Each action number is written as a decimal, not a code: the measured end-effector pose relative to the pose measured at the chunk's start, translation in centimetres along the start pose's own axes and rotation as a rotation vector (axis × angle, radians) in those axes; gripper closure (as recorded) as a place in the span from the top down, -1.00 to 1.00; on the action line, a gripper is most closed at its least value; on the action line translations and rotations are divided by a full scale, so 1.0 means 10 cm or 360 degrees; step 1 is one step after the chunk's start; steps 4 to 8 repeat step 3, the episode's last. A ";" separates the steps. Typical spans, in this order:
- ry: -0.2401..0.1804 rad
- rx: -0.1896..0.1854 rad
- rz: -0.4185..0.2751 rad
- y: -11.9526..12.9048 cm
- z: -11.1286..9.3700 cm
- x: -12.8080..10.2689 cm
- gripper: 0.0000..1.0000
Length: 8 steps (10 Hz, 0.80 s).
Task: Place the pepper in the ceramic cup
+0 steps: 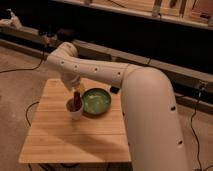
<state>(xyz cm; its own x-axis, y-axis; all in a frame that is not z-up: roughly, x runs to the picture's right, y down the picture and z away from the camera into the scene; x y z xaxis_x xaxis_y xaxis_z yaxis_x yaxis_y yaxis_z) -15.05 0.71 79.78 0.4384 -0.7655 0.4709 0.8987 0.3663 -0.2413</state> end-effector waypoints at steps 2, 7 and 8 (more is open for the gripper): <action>-0.0007 0.0008 0.0007 -0.02 -0.02 0.00 0.60; -0.0007 0.0008 0.0007 -0.01 -0.02 0.00 0.60; -0.0007 0.0008 0.0007 -0.01 -0.02 0.00 0.60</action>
